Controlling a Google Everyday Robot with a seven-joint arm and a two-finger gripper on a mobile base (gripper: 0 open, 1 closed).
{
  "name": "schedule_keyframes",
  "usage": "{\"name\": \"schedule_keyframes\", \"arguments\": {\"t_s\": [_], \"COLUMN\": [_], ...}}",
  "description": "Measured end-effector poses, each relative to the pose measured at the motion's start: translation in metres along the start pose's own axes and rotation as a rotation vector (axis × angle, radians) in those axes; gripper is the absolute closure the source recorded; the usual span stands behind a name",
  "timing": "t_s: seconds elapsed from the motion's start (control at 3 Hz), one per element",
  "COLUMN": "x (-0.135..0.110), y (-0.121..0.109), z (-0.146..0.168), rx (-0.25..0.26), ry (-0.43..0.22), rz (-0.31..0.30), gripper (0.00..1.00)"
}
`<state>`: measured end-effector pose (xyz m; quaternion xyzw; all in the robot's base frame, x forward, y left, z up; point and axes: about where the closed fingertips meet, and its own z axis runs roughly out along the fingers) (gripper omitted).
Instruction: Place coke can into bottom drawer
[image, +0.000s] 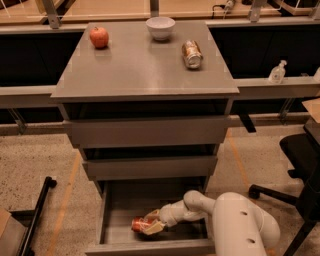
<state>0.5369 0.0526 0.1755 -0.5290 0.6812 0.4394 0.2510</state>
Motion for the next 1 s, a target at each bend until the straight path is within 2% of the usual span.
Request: {"name": "schedule_keyframes", "arguments": {"t_s": [0.33,0.67,1.0], "x": [0.0001,0.0002,0.0002], "y": [0.0014,0.0024,0.0025], "z": [0.0024,0.0039,0.004], "rx": [-0.004,-0.007,-0.007], "ry": [-0.001,-0.001,-0.001], "rz": [0.001,0.001,0.001], "gripper": [0.05,0.0,0.0]}}
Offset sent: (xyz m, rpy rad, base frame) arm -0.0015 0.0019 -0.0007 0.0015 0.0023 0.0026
